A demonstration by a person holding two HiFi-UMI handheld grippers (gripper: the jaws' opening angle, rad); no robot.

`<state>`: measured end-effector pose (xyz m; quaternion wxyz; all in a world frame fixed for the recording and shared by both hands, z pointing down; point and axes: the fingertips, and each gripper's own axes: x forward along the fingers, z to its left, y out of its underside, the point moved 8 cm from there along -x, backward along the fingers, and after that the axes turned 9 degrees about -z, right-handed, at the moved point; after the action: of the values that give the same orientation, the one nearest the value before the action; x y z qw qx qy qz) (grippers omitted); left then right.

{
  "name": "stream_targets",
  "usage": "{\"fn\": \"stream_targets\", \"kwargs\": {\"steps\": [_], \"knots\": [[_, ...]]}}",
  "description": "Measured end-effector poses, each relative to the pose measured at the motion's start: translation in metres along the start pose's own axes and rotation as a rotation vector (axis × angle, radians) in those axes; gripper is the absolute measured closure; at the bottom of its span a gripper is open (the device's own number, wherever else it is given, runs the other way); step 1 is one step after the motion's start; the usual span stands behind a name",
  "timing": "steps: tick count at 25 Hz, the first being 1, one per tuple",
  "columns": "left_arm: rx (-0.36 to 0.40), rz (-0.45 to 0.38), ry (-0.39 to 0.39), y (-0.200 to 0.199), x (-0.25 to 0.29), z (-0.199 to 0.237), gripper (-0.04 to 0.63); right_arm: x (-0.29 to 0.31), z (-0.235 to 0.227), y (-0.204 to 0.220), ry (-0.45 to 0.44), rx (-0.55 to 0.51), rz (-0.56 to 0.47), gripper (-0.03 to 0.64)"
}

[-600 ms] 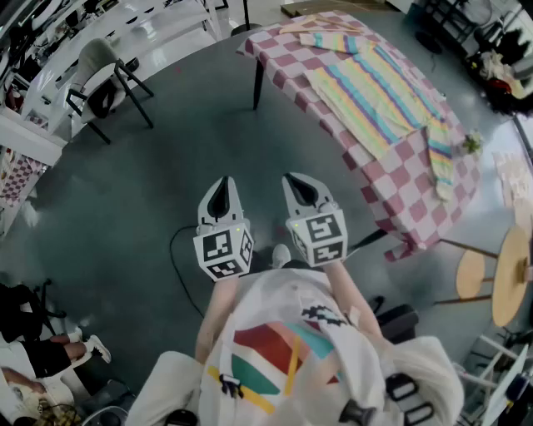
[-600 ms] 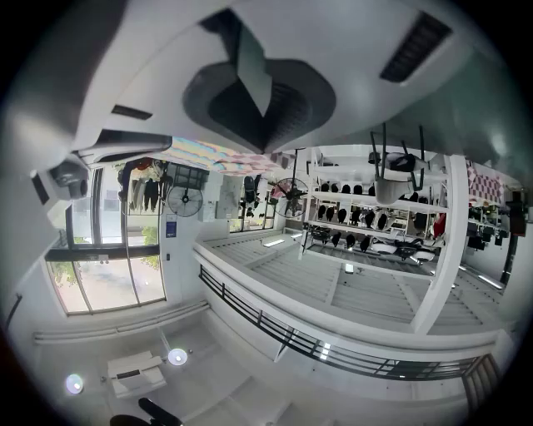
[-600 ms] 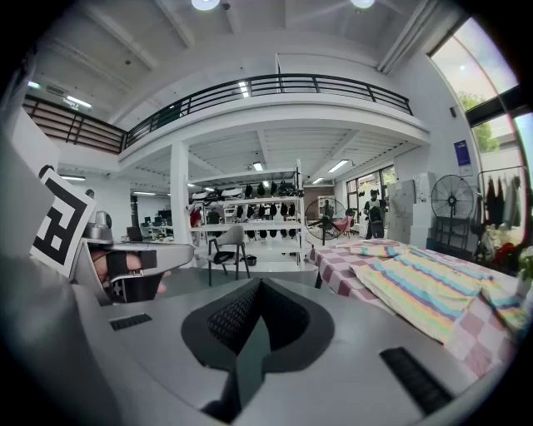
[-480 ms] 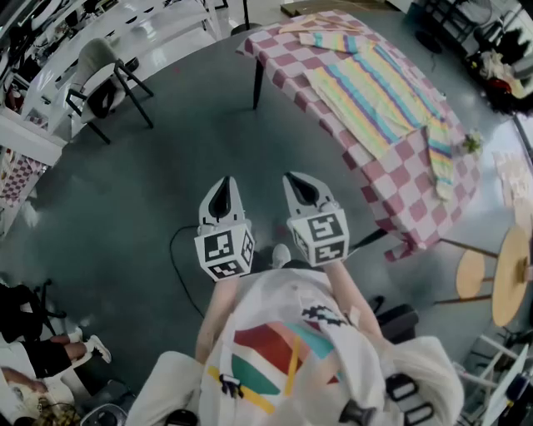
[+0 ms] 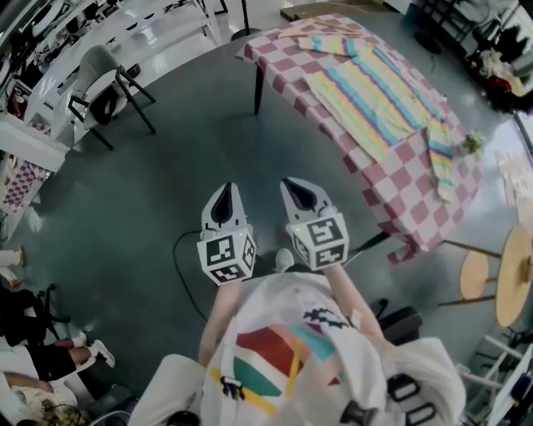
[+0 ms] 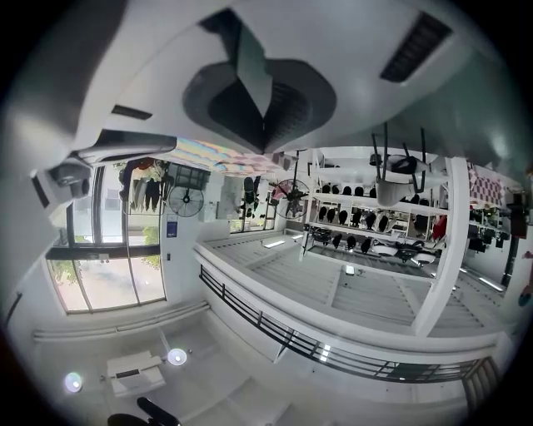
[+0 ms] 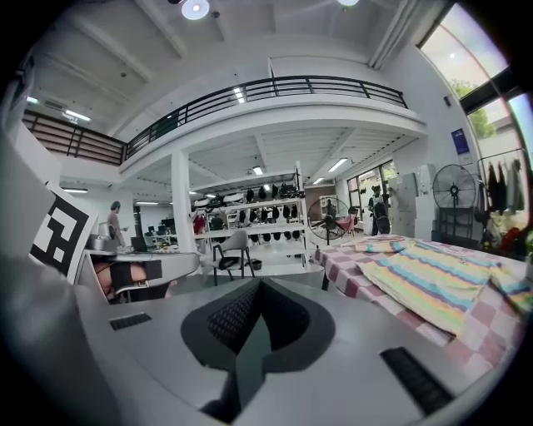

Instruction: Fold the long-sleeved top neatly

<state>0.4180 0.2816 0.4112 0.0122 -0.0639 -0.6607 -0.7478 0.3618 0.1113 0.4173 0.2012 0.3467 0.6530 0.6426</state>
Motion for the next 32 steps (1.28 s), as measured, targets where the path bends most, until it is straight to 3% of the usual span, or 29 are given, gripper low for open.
{"fn": "stream_targets", "kwargs": {"steps": [5,6,7,9,16,32], "knots": [[-0.088,-0.011,0.055,0.010,0.000,0.002,0.566,0.004,0.008,0.006,-0.074,-0.021,-0.002,0.596],[-0.109,-0.018,0.063,0.014,0.001,0.002,0.433,0.006,0.007,0.008,-0.080,-0.011,-0.004,0.492],[-0.123,-0.028,0.060,0.016,0.002,0.003,0.336,0.008,0.006,0.011,-0.074,0.001,-0.009,0.341],[-0.128,-0.044,0.040,0.019,0.002,0.005,0.304,0.011,0.002,0.016,-0.038,0.016,-0.015,0.295],[-0.132,-0.029,0.018,0.020,0.002,0.009,0.302,0.012,-0.003,0.013,-0.014,0.064,-0.044,0.287],[-0.147,-0.019,-0.008,0.018,0.016,0.017,0.302,0.028,-0.016,0.014,-0.043,0.051,-0.010,0.287]]}}
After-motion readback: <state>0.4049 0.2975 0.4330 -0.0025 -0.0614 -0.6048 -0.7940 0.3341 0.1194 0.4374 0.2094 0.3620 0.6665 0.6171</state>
